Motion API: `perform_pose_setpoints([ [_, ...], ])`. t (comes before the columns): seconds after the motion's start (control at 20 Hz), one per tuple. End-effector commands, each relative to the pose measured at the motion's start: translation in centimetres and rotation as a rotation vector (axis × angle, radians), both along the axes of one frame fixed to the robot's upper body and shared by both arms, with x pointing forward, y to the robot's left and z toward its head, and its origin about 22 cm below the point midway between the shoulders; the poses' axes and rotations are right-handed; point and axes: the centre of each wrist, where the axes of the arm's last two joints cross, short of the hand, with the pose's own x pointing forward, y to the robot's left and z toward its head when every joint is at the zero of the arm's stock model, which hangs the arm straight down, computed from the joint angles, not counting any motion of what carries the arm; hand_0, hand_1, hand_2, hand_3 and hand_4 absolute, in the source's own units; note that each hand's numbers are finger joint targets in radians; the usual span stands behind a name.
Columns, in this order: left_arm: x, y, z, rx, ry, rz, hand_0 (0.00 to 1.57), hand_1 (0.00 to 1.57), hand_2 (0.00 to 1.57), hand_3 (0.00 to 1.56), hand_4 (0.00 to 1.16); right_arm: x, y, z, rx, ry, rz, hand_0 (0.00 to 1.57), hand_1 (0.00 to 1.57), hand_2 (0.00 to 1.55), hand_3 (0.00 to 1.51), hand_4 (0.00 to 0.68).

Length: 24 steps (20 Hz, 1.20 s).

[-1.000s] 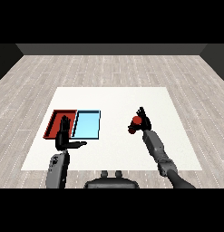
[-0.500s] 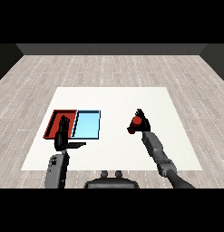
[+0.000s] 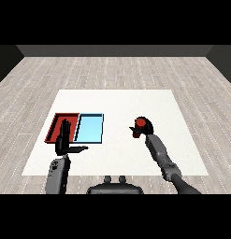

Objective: Pick the red can and put it in the red box

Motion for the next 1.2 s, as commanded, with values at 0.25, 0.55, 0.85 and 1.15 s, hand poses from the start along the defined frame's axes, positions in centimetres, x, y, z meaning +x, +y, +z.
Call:
perform_pose_setpoints([
  [0.25,-0.5,-2.1,-0.1,0.007,0.004,-0.006,0.0,0.0,0.0,0.0,0.0,0.5,-0.1,1.3,-0.058,-0.077,0.002,1.47,1.47,1.46,1.42,0.652],
  [0.55,-1.1,-2.4,-0.6,0.032,0.012,-0.021,0.0,0.0,0.0,0.0,0.0,0.3,-0.8,2.6,-0.035,-0.154,0.009,1.43,1.43,1.44,1.4,0.656],
  [0.85,0.5,-4.3,-0.3,0.04,0.068,-0.139,0.0,0.0,0.0,0.0,0.0,0.3,1.1,6.6,-0.024,-0.198,0.019,1.44,1.44,1.45,1.41,0.649],
  [1.15,2.0,-9.5,0.9,0.012,0.104,-0.238,0.0,0.0,0.0,0.0,0.0,-0.9,3.0,7.6,0.006,-0.226,0.022,1.43,1.43,1.44,1.42,0.649],
])
